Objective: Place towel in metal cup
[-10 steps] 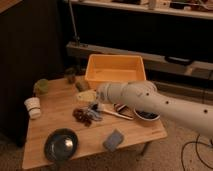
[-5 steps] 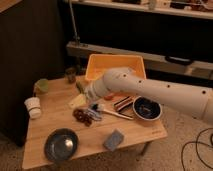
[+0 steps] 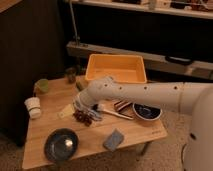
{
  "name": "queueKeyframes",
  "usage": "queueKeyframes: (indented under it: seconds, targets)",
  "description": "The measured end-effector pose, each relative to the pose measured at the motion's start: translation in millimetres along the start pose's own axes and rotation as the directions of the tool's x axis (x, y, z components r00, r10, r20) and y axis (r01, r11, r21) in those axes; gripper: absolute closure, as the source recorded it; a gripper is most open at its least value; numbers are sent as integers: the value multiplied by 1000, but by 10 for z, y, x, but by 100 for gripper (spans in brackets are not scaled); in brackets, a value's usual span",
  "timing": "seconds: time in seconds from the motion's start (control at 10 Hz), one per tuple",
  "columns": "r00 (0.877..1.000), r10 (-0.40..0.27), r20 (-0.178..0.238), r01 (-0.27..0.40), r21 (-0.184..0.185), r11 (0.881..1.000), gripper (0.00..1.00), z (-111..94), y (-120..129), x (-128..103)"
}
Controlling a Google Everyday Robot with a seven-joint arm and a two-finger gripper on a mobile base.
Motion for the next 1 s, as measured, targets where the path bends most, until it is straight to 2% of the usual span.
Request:
queueKeyframes:
  seconds: [0.2, 0.5, 1.0]
  targets:
    - [997, 70, -33, -68, 42, 997, 21, 154, -194, 101]
    - [980, 178, -91, -166, 130, 978, 21, 338, -581, 350]
    - [957, 268, -115, -235, 236, 943, 21, 104, -1144, 539]
